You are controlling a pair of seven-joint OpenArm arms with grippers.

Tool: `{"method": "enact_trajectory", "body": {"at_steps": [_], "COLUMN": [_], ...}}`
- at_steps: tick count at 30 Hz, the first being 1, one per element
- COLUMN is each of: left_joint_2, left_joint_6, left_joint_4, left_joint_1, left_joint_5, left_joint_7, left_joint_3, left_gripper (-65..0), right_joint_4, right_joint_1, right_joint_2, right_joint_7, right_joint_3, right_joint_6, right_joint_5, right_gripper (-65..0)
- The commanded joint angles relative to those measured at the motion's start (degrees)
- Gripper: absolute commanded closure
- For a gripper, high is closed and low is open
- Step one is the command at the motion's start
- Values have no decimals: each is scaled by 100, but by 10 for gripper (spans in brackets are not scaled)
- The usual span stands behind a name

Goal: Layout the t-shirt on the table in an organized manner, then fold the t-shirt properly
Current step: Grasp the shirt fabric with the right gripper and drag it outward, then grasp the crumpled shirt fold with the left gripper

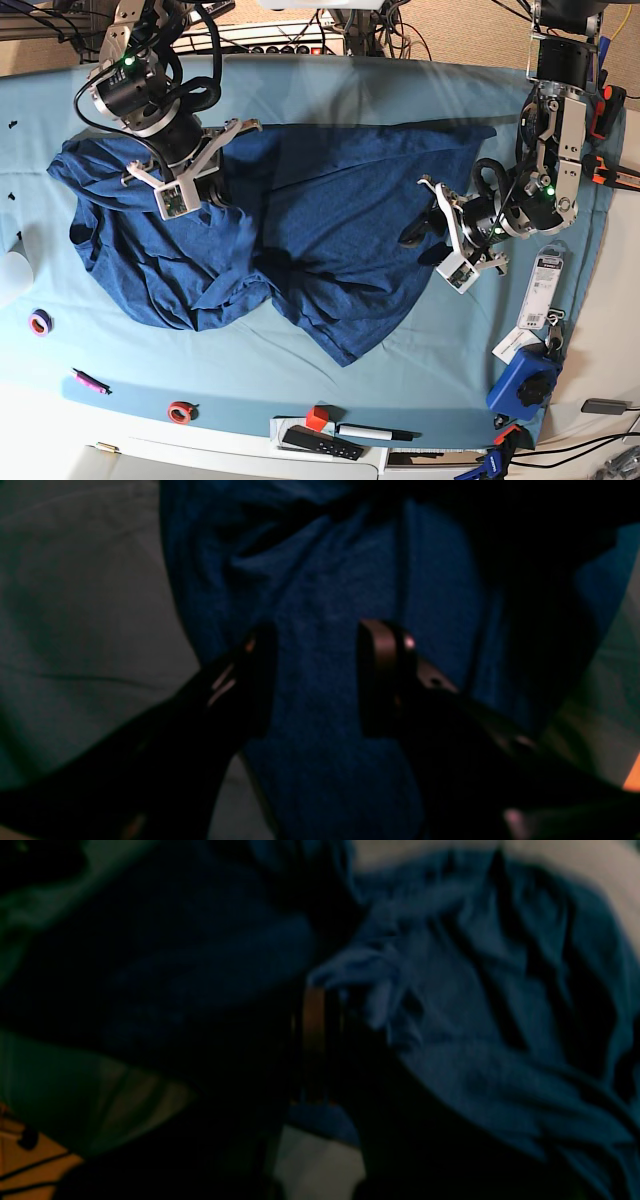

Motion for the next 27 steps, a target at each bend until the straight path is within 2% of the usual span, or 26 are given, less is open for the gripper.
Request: {"method": "enact_trajectory", "body": {"at_steps": [1, 6, 8, 10, 13, 17, 21, 22, 25, 27], "left_joint_2": [-46, -46, -46, -46, -46, -46, -46, -46, -44, 37], "left_joint_6": [-20, -17, -17, -17, -15, -17, -20, -20, -74, -131], "left_joint_4": [94, 94, 94, 94, 94, 94, 94, 94, 94, 94], "left_joint_1": [-109, -109, -109, -107, -107, -107, -107, -107, -107, -109], "left_joint_5": [-83, -83, -83, -83, -83, -81, -83, -85, -476, -789], "left_joint_7": [-144, -144, -144, -144, -140, -125, -42, -35, -22, 48], "left_joint_3": [-28, -28, -28, -28, -28, -28, -28, -28, -15, 9], "left_gripper": [-268, -268, -268, -268, -268, -268, -269, -273, -316, -320], "right_joint_4": [90, 90, 90, 90, 90, 90, 90, 90, 90, 90], "right_joint_1": [33, 33, 33, 35, 35, 35, 31, 28, -90, -205], "right_joint_2": [33, 31, 31, 31, 31, 33, 33, 33, 33, 33], "right_joint_7": [155, 328, 518, 542, 566, 671, 507, 420, 299, 223], "right_joint_3": [7, 2, -90, -295, -765, -1408, -1746, -1768, -1751, -1751], "right_joint_6": [13, 72, 221, 236, 232, 221, 188, 188, 188, 190], "right_joint_5": [216, 968, 1005, 960, 570, -247, -807, -863, -918, -916], "right_gripper": [0, 0, 0, 0, 0, 0, 0, -33, -224, -248]}}
